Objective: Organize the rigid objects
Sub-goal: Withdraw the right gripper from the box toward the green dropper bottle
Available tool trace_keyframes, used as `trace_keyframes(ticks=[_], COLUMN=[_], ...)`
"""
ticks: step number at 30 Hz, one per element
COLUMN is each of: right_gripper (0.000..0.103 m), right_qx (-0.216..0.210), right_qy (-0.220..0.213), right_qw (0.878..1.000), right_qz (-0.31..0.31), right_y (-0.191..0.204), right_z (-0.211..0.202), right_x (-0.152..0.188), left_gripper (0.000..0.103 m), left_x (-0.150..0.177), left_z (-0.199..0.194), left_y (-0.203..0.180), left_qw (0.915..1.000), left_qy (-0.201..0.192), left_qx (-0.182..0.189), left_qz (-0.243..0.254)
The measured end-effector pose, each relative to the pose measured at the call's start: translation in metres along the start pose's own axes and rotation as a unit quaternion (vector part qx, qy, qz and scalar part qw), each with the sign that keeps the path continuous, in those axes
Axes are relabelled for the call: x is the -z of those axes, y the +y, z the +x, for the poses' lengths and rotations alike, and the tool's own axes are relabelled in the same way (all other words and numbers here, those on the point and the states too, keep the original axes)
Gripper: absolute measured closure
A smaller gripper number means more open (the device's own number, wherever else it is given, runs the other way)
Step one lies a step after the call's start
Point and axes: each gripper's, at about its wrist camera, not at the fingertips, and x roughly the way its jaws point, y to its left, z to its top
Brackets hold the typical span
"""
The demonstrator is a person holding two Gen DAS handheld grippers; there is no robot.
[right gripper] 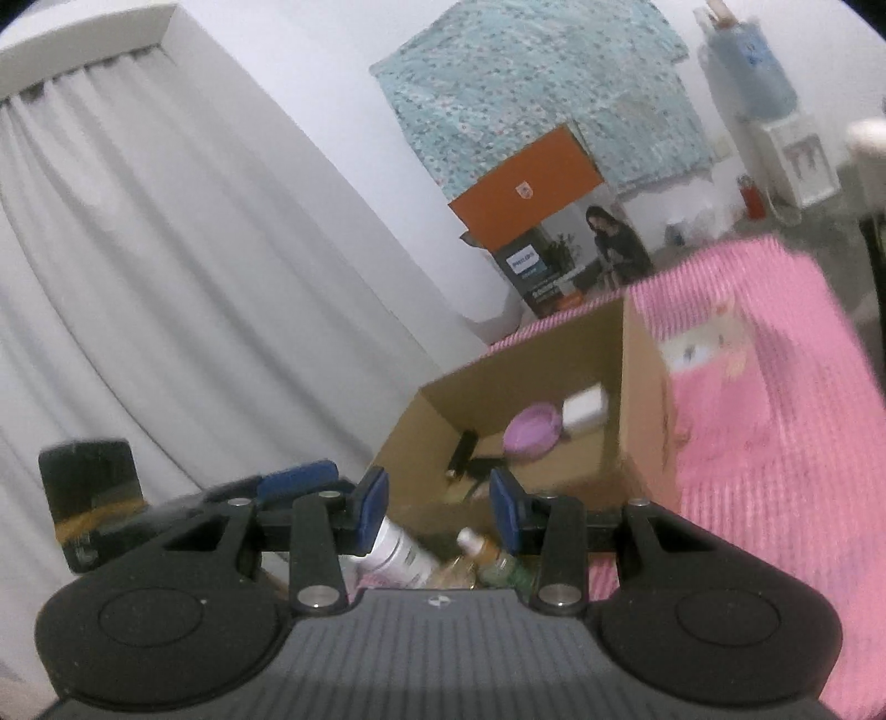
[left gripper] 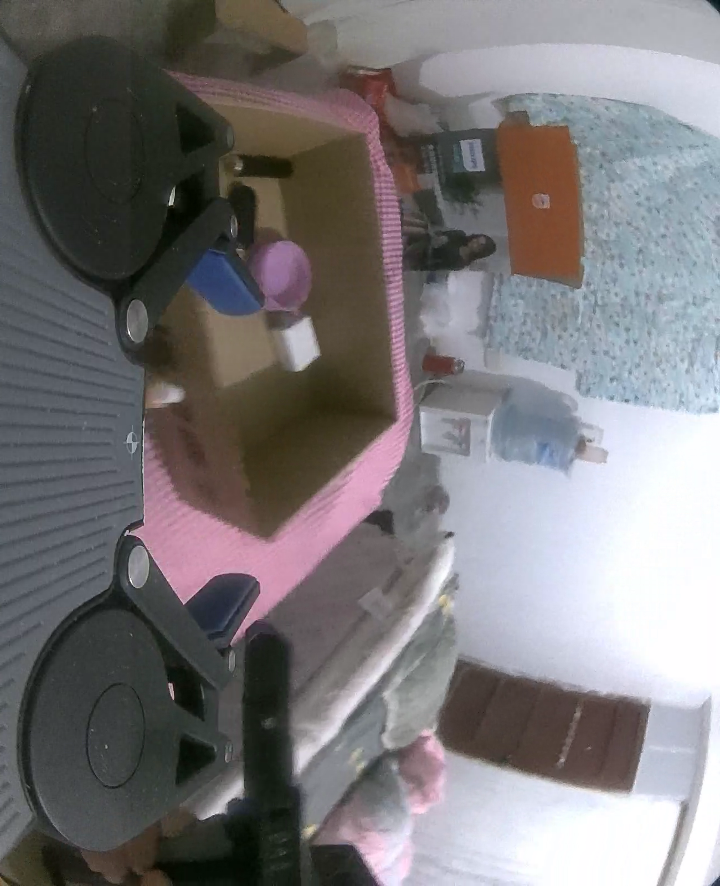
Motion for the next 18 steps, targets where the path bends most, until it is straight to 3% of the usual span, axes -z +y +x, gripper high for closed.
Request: trace_keyframes(ticks=[4, 8, 16, 18], right_gripper=[0.060, 0.060, 0.060, 0.060], right_qx=[-0.011, -0.002, 0.021, 0.031], right_qy=[0.004, 0.036, 0.062, 0.071], right_qw=[0.999, 0.997, 0.997, 0.997], right_qz=[0.036, 0.065, 0.036, 0.023], right_y=[-0.010, -0.019, -0.013, -0.012], right_z=[0.011, 0.032, 0.065, 0.076], right_x=[0.025, 0.038, 0.046, 0.045], left_gripper=[0.003, 0.004, 0.012, 0.019], left_x=[0.029, 0.049, 0.067, 0.069], left_z=[0.004, 0.020, 0.051, 0.055], left_y=[-0.002, 0.000, -0.002, -0.001], left_qw=[0.9996, 0.9993, 0.9968, 0.9963], left_qy=[0.004, 0.013, 0.038, 0.037], left_qx=[0.009, 0.006, -0.016, -0.022], left_qz=[0.025, 0.034, 0.069, 0.074])
